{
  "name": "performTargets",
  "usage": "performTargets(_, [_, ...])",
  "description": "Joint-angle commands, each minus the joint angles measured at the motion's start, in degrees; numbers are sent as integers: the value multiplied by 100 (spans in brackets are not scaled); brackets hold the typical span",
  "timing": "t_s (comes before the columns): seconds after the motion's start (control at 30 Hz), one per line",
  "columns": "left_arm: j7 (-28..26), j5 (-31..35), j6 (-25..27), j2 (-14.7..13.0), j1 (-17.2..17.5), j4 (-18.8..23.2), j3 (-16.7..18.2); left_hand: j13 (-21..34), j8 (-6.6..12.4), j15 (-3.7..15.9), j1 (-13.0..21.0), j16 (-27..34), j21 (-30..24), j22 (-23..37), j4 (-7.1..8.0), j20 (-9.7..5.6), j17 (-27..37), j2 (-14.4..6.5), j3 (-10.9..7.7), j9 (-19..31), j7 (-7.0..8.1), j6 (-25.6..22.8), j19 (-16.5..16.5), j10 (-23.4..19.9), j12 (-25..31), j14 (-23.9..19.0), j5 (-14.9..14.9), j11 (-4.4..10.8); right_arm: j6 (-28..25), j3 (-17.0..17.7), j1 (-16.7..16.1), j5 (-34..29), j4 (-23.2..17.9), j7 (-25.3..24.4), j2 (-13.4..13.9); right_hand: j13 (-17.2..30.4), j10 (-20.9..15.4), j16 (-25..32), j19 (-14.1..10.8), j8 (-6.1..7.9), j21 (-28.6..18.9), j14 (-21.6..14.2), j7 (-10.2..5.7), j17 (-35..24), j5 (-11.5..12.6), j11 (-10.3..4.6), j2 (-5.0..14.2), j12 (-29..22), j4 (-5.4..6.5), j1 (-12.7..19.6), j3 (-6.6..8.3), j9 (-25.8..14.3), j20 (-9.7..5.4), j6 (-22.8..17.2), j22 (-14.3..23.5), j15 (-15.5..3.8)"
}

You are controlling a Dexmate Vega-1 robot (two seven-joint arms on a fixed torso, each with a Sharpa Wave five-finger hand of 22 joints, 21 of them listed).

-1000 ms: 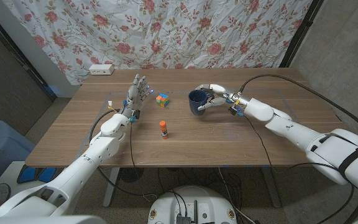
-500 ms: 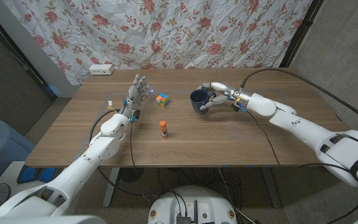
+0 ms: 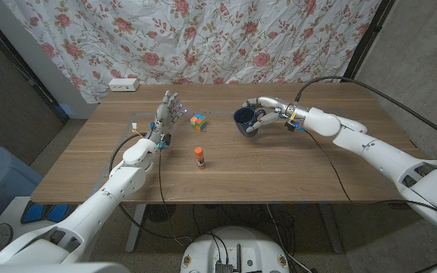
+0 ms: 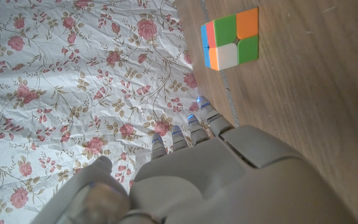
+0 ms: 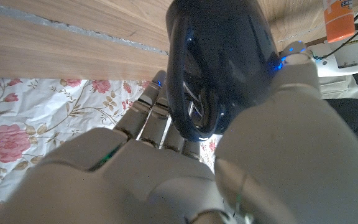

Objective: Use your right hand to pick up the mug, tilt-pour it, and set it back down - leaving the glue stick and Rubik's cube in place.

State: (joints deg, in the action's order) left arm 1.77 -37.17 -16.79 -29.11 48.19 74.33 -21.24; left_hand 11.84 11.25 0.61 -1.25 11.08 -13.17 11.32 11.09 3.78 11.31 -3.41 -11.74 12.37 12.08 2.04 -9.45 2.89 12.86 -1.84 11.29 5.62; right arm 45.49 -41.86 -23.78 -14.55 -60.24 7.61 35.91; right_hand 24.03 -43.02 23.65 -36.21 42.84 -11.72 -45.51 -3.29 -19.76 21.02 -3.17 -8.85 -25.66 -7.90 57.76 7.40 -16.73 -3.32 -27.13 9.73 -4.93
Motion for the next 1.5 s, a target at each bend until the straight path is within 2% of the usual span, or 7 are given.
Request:
performTargets(0.03, [14,-4,-6,0,-6,-14,-4,27,37,-1,-17,29,-38,20,7,-4,29,-679,-34,15,41,11,-54,20,22,-27,26,31,-361,86,-39,-318,-543,1,229,52,-936,41,-84,720,-46,-117,-768,-39,-28,-853,856,-11,17,383,106,37,-465,-871,31,-851])
performTargets(0.63, [11,-4,-3,-3,-2,-4,-2,27,38,4,-17,29,-37,20,7,-3,30,-678,-34,15,43,8,-52,19,22,-28,26,31,-1275,142,-95,-844,-1539,265,606,116,-1155,-10,-149,774,-37,-218,-786,-79,-116,-853,962,-12,13,415,125,136,-490,-1007,35,-851])
performTargets(1.23, [14,-4,-7,0,-5,-14,-4,27,39,-1,-17,29,-36,20,7,2,30,-678,-34,15,42,4,-49,21,21,-27,26,40,-1773,108,-45,-1263,-2125,583,820,162,-1294,-54,-205,870,-34,-259,-811,-128,-201,-856,1032,13,23,399,110,172,-483,-1175,36,-845])
performTargets(1.5, [15,-5,-7,-1,-5,-14,-3,28,36,7,-17,28,-36,20,7,0,30,-678,-34,15,38,10,-50,13,25,-24,26,36,-2013,53,17,-1644,-2402,706,900,189,-1367,-69,-259,900,-44,-289,-823,-150,-237,-858,1066,14,31,379,100,192,-479,-1225,38,-856])
